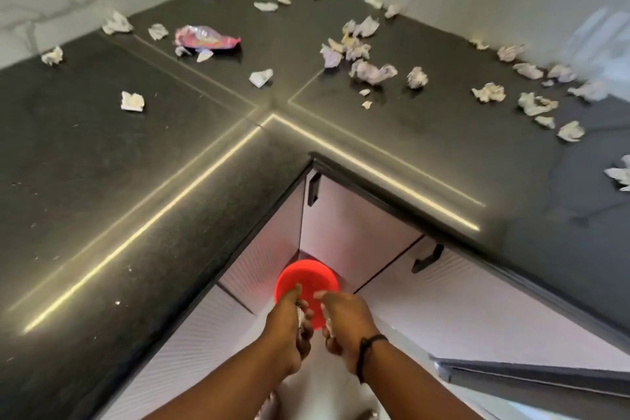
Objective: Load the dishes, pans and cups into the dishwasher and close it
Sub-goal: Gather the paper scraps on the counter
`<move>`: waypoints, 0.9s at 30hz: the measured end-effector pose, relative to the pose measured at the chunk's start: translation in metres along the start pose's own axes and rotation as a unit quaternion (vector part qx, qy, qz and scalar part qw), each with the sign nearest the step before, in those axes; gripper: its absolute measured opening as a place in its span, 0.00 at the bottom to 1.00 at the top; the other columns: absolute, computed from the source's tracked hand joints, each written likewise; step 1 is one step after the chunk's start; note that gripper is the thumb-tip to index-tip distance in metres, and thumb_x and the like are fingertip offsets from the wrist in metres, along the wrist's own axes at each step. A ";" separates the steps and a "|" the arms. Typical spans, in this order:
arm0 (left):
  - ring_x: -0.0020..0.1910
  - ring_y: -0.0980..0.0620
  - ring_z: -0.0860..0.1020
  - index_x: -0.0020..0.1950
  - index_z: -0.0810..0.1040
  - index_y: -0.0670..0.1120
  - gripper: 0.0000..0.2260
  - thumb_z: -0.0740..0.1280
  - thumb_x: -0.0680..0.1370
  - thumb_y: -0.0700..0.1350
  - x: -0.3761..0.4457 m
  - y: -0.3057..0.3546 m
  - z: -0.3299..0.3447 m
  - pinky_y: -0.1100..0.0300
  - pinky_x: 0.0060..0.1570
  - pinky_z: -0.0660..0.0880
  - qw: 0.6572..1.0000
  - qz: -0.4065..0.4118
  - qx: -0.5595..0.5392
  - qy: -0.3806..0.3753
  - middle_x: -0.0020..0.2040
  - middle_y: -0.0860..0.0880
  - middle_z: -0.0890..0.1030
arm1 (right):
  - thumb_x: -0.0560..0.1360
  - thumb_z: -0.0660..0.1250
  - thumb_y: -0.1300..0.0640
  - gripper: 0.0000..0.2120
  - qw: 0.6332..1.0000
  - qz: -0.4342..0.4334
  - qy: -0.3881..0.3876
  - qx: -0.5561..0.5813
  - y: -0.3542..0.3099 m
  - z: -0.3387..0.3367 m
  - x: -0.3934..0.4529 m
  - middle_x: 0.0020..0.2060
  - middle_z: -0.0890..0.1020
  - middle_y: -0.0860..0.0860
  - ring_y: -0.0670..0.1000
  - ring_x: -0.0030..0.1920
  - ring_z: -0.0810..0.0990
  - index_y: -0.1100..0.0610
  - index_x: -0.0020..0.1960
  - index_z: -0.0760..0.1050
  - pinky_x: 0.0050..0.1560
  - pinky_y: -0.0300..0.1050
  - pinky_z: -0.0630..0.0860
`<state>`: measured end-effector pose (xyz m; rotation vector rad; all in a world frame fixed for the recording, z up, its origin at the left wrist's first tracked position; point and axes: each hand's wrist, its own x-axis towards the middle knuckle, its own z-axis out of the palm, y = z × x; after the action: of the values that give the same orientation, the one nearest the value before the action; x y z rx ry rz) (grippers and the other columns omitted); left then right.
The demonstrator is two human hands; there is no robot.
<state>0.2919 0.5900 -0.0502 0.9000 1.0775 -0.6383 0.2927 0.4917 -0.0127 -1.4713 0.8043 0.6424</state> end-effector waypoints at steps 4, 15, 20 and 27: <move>0.18 0.58 0.63 0.38 0.68 0.49 0.16 0.63 0.76 0.59 0.062 -0.012 -0.029 0.73 0.19 0.53 0.997 -0.049 0.045 0.035 0.31 0.50 0.72 | 0.77 0.64 0.55 0.08 0.979 0.158 0.008 0.125 0.056 -0.012 0.057 0.24 0.66 0.50 0.48 0.23 0.62 0.59 0.44 0.77 0.26 0.36 0.58; 0.37 0.54 0.72 0.41 0.69 0.48 0.17 0.56 0.80 0.60 0.285 -0.048 -0.023 0.64 0.28 0.66 0.994 -0.048 0.056 0.082 0.44 0.47 0.72 | 0.80 0.57 0.44 0.18 0.950 0.254 0.037 0.181 0.166 0.003 0.271 0.16 0.69 0.43 0.41 0.16 0.66 0.52 0.35 0.67 0.25 0.34 0.67; 0.41 0.52 0.74 0.44 0.72 0.50 0.15 0.58 0.78 0.61 0.315 -0.050 -0.016 0.61 0.39 0.73 0.993 -0.051 0.081 0.074 0.45 0.49 0.75 | 0.81 0.52 0.42 0.16 0.957 0.230 -0.015 0.177 0.159 0.003 0.309 0.41 0.79 0.42 0.45 0.43 0.75 0.51 0.46 0.72 0.44 0.42 0.70; 0.71 0.42 0.65 0.75 0.62 0.52 0.35 0.55 0.74 0.71 0.308 -0.035 -0.021 0.47 0.68 0.64 0.995 -0.033 0.071 0.062 0.74 0.46 0.64 | 0.73 0.51 0.27 0.36 0.963 0.182 -0.016 0.196 0.136 -0.001 0.306 0.74 0.63 0.53 0.59 0.73 0.61 0.46 0.75 0.60 0.69 0.62 0.62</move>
<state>0.3647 0.5851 -0.3522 1.0409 1.1881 -0.7274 0.3674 0.4631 -0.3380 -0.9576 1.1207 0.7274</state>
